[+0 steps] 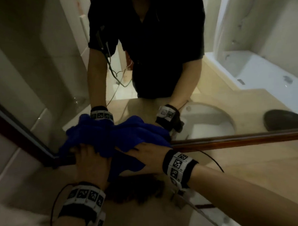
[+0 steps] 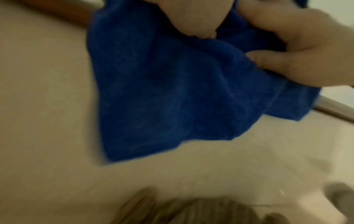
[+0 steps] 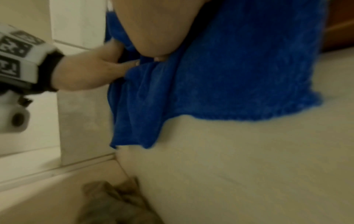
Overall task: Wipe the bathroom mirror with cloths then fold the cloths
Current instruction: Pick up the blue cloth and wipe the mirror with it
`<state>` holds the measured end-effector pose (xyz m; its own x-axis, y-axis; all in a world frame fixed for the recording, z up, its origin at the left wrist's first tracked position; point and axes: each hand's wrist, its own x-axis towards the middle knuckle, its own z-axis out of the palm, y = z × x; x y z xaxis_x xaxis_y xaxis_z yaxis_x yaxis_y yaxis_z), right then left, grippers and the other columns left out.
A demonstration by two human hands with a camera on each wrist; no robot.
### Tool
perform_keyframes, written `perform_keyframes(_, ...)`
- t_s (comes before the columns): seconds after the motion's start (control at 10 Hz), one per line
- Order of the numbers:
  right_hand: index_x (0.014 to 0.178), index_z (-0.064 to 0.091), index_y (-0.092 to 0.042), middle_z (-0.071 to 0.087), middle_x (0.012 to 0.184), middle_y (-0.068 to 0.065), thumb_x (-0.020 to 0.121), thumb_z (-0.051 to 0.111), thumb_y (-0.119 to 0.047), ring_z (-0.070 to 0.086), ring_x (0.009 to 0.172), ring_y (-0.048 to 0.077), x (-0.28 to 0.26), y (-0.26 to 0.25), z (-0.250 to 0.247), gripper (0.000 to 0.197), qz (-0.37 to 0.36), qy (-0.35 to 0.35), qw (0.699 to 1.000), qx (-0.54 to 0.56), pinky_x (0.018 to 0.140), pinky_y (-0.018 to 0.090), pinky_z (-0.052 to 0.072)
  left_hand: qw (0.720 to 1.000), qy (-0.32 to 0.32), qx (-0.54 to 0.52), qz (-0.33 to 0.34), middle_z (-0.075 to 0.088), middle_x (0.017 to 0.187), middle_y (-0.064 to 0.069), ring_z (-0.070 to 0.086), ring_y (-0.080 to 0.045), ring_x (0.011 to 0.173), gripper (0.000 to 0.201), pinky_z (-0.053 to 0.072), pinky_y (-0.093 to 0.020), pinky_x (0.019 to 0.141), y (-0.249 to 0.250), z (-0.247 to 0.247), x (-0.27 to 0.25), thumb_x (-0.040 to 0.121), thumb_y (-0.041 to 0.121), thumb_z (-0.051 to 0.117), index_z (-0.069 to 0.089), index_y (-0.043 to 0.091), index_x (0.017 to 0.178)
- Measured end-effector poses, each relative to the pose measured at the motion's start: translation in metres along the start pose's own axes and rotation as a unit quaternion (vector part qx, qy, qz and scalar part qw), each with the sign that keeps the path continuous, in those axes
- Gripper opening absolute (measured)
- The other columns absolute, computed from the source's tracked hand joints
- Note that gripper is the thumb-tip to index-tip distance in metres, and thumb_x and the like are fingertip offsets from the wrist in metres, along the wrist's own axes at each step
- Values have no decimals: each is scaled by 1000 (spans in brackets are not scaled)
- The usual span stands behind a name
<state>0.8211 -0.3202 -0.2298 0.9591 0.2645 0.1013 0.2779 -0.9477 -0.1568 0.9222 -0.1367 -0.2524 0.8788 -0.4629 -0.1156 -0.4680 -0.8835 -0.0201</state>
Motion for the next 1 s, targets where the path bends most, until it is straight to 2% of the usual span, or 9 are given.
perform_keyframes(0.2, 144, 4, -58, 14, 159, -1, 101, 27, -49, 16, 145, 19, -74, 46, -28, 49, -7, -61, 997, -50, 118, 27, 5, 972, 162, 5, 171, 62, 80, -27, 61, -43, 76, 46, 51, -50, 52, 96, -38, -16, 58, 20, 84, 64, 0, 95)
perform_keyframes(0.3, 151, 21, -28, 57, 134, 10, 90, 65, -27, 56, 121, 26, -121, 71, -45, 76, 105, -76, 985, -110, 96, 35, 44, 952, 166, 51, 253, 62, 66, -20, 64, -36, 57, 50, 48, -39, 38, 139, -51, -23, 29, 14, 95, 66, 1, 67)
perform_keyframes(0.4, 129, 39, -19, 75, 93, -1, 36, 96, -35, 72, 81, 12, -166, 98, -54, 110, 173, -40, 982, -66, 70, 25, 56, 927, 170, 74, 325, 61, 62, -15, 62, -30, 49, 51, 43, -30, 31, 188, -63, -32, 22, 15, 96, 59, 6, 55)
perform_keyframes(0.5, 132, 48, -25, 71, 112, 0, 59, 92, -31, 69, 97, 18, -210, 136, -46, 86, 128, -52, 984, -110, 79, 32, 57, 910, 161, 83, 374, 61, 62, -12, 61, -26, 46, 55, 38, -26, 28, 239, -68, -36, 19, 19, 97, 56, 9, 55)
perform_keyframes(0.6, 145, 41, -28, 54, 138, 7, 95, 59, -23, 54, 122, 27, -256, 160, -58, 53, 166, -19, 979, -119, 94, 37, 47, 885, 193, 84, 414, 63, 65, -13, 62, -26, 47, 70, 39, -28, 28, 293, -70, -43, 15, 22, 97, 53, 8, 66)
perform_keyframes(0.7, 137, 51, -34, 58, 135, 1, 90, 65, -33, 59, 116, 19, -310, 195, -87, 49, 157, 57, 981, -101, 86, 26, 50, 846, 242, 129, 457, 65, 63, -14, 63, -25, 47, 66, 39, -26, 29, 366, -71, -56, 4, 25, 96, 64, 6, 59)
perform_keyframes(0.8, 147, 37, -32, 43, 149, 6, 101, 36, -40, 43, 132, 24, -364, 228, -93, 47, 209, -21, 977, -47, 103, 35, 40, 820, 260, 146, 489, 67, 62, -3, 51, -18, 72, 57, 42, -22, 37, 435, -82, -65, 4, 35, 94, 70, 17, 52)
perform_keyframes(0.9, 137, 52, -31, 56, 138, 4, 89, 69, -26, 57, 122, 24, -417, 267, -89, 51, 215, 3, 976, -30, 93, 35, 50, 827, 260, 148, 476, 69, 63, 0, 37, -16, 78, 57, 45, -22, 44, 496, -77, -74, 5, 38, 93, 72, 15, 54)
perform_keyframes(1.0, 146, 37, -35, 43, 149, 6, 100, 50, -18, 47, 130, 30, -484, 311, -91, 51, 242, -53, 968, -51, 90, 48, 52, 808, 300, 86, 500, 69, 84, -15, 42, -22, 86, 82, 51, -27, 54, 575, -64, -81, 21, 29, 96, 60, 4, 91)
